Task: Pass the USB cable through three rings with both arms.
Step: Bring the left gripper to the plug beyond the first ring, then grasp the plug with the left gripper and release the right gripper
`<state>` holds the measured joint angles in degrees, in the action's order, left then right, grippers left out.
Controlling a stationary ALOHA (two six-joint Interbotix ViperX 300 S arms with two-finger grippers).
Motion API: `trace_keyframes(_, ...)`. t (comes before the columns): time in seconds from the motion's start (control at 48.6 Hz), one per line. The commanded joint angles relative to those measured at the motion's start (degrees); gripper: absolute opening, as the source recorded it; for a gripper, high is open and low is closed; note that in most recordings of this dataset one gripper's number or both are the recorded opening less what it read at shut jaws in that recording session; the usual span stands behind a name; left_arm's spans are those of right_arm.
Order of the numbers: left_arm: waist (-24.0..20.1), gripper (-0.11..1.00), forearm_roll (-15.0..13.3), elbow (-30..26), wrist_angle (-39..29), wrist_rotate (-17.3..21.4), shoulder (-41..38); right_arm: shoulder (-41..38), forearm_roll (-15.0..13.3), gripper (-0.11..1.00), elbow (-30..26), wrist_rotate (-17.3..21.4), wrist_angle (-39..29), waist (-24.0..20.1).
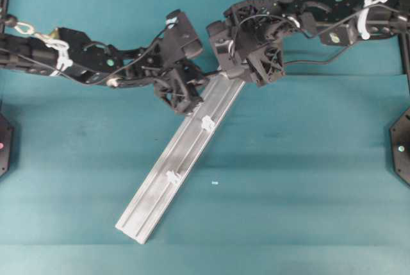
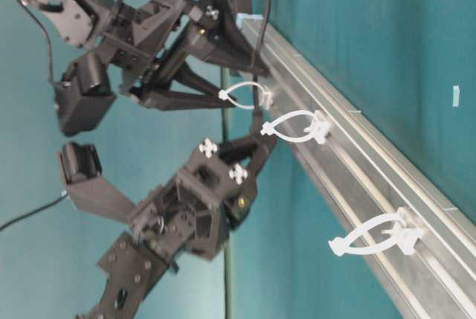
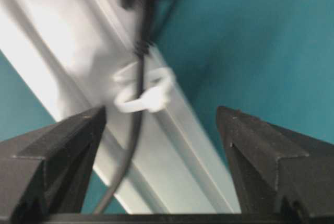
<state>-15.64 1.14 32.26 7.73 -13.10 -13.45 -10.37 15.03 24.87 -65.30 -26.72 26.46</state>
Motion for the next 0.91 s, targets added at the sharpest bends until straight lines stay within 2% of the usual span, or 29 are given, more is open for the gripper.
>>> trace_keyframes(0.0, 0.8, 0.11, 0.1, 0.6, 0.1, 0.0, 3.0, 1.7, 0.0, 0.87, -0.1, 0.9, 1.1, -0.4)
trace_keyframes(0.247, 1.0, 0.11, 0.1, 4.2, 0.0, -1.1, 6.3, 4.7, -0.1, 0.87, 2.4, 1.0, 1.1, -0.5)
trace_keyframes(0.453, 2.5, 0.11, 0.1, 5.8, 0.4, -2.5, 8.0, 6.8, 0.0, 0.87, 3.9, 1.1, 1.5, -3.7)
trace_keyframes(0.658, 3.1, 0.11, 0.1, 5.4, 1.4, -2.5, 7.9, 6.1, 0.2, 0.86, 4.0, 1.1, 6.6, -6.7)
trace_keyframes(0.885, 3.1, 0.11, 0.1, 5.4, 2.4, -2.5, 7.9, 4.1, 0.3, 0.85, 4.6, 2.1, 11.7, -6.9)
